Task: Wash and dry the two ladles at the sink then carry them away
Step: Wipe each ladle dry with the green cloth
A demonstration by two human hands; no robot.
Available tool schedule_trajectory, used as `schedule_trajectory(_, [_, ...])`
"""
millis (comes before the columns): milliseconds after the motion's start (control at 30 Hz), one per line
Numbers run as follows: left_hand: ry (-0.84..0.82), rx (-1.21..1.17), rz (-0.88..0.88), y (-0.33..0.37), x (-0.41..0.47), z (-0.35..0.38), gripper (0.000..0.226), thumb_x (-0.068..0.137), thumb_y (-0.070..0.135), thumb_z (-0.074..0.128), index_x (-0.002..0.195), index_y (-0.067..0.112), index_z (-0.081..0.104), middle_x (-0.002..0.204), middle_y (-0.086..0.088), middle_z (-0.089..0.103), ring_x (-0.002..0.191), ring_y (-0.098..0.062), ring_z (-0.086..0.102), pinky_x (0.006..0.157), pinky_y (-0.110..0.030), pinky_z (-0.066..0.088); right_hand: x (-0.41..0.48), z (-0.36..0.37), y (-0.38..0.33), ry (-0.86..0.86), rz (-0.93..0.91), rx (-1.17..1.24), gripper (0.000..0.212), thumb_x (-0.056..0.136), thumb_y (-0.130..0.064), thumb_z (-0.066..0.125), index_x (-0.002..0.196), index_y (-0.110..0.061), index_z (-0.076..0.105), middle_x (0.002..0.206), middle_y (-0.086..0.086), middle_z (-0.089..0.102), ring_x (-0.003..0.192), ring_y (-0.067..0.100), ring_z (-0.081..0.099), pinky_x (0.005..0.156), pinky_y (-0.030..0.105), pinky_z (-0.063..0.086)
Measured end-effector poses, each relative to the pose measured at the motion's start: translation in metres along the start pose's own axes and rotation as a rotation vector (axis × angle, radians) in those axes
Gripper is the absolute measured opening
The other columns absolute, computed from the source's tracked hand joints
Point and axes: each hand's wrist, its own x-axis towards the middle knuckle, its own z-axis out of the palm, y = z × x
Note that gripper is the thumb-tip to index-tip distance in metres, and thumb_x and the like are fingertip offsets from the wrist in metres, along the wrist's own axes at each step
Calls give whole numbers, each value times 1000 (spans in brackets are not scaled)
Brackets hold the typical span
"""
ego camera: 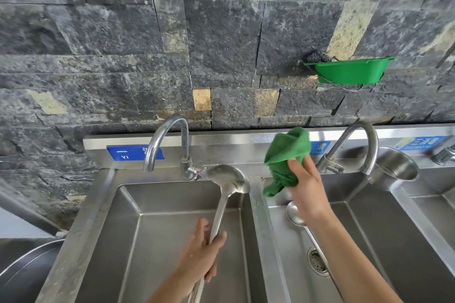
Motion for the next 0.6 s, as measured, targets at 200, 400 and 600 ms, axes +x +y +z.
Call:
schedule_trajectory(200, [90, 285, 308, 15, -2, 23, 23, 100, 45, 46, 83, 32, 53, 56, 9, 51, 44, -9, 45, 52, -33, 40, -14, 25, 28, -348, -163, -840, 65, 81, -57, 60, 143, -38, 57, 159, 5, 38, 150, 20, 31, 126, 40, 27])
schedule_trajectory(400, [92, 337, 402, 18, -7, 29, 26, 101, 40, 46, 83, 22, 50, 57, 2, 47, 50, -11, 45, 57, -35, 40, -1, 46, 26, -172, -141, -851, 64, 82, -77, 59, 139, -50, 55, 157, 5, 42, 150, 24, 30, 125, 39, 26])
schedule_trajectory(600, [28, 331, 476, 10, -17, 16, 19, 100, 42, 46, 83, 35, 47, 56, -3, 50, 47, -7, 44, 51, -31, 38, 42, 47, -10, -284, 101, -715, 25, 96, -45, 63, 113, -36, 79, 106, -11, 75, 110, 14, 66, 97, 25, 47])
